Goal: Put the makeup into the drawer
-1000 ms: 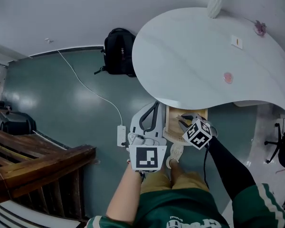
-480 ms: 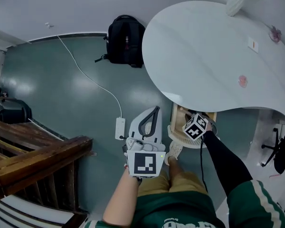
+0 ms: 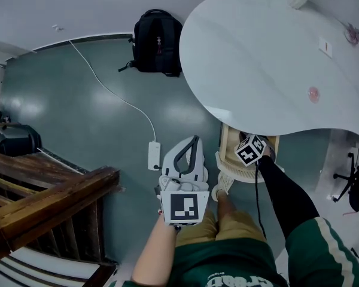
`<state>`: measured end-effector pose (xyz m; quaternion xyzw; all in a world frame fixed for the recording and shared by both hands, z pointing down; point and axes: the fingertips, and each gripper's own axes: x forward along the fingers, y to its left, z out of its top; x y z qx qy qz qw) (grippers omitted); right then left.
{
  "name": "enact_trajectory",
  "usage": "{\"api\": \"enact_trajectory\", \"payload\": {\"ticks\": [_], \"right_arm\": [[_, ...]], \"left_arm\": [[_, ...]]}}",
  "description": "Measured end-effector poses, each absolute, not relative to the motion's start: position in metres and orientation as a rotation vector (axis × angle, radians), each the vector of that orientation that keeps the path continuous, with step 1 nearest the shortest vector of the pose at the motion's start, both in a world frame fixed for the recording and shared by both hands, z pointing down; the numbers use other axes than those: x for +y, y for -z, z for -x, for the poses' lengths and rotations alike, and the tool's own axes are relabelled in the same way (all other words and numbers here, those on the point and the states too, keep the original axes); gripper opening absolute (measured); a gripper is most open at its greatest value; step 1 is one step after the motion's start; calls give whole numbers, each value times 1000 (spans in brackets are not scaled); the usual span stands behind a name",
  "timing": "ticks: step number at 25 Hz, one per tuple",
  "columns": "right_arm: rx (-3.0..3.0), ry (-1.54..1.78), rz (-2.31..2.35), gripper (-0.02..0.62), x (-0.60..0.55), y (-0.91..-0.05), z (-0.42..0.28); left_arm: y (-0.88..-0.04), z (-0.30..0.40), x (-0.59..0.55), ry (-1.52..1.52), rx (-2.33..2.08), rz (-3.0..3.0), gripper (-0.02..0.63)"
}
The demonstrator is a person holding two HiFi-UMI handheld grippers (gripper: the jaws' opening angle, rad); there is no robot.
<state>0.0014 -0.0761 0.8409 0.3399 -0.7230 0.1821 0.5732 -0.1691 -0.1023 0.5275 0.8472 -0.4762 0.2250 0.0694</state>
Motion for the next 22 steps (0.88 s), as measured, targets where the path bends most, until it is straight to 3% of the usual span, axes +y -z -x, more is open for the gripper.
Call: {"api": "enact_trajectory", "payload": {"ticks": [5,7,8,22], "right_arm": [[-1692,-402,-838,102,-84,-840,-1],[-1727,-427,-850,263,-84,-836,5],[-1752,-447,-863,279,-85,-830,7],[-2046,-543,-945,275,-70,-703,36]], "left_arm": [[-529,175,-101,-683,-1444,-2544,0],[-530,178,-99,-682,-1449,-2538,0],[-530,178,-98,-679,-1452,-2532,0],[-481,164,-76,-655,-1496,-2597,0]]}}
